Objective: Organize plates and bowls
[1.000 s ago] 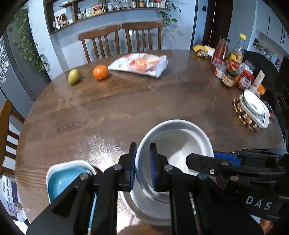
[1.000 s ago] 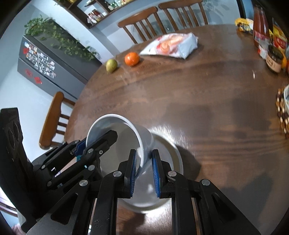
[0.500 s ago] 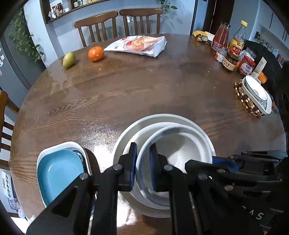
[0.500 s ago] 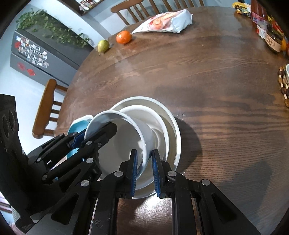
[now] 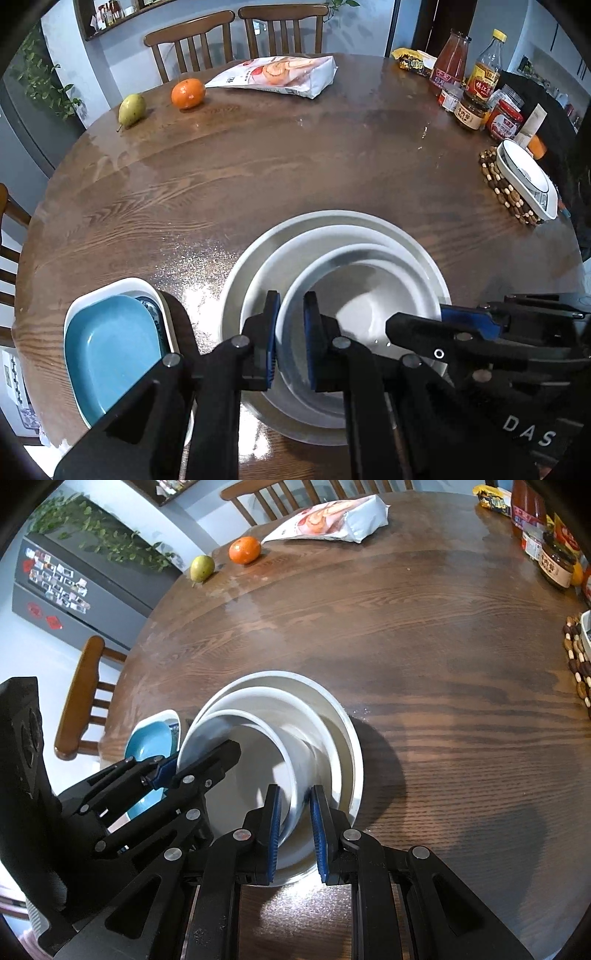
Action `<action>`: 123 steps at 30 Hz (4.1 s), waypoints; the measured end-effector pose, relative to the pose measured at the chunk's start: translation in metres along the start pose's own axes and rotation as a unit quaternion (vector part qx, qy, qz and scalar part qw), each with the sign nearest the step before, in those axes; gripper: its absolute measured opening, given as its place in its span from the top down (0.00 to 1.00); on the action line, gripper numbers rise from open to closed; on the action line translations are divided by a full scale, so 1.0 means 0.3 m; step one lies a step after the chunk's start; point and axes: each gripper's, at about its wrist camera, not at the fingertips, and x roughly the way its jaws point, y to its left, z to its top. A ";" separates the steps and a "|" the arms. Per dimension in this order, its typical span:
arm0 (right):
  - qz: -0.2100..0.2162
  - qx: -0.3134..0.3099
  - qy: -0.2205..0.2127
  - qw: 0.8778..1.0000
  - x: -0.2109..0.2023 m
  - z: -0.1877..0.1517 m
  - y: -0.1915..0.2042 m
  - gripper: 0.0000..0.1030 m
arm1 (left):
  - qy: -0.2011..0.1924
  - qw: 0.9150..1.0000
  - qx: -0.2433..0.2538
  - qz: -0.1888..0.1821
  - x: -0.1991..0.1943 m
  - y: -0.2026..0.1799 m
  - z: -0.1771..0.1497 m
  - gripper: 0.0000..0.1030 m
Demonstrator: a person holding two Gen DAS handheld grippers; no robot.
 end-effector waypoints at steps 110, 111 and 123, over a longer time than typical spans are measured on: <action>0.003 0.064 -0.014 0.998 -0.012 -0.012 -0.115 0.90 | 0.073 0.994 -0.063 -0.047 0.014 0.208 0.002 0.81; 0.004 0.062 -0.016 0.998 -0.012 -0.013 -0.113 0.90 | 0.071 0.994 -0.062 -0.047 0.014 0.205 0.001 0.83; -0.018 0.046 -0.023 0.998 -0.010 -0.006 -0.085 0.91 | 0.041 0.998 -0.044 -0.031 0.010 0.179 -0.010 0.99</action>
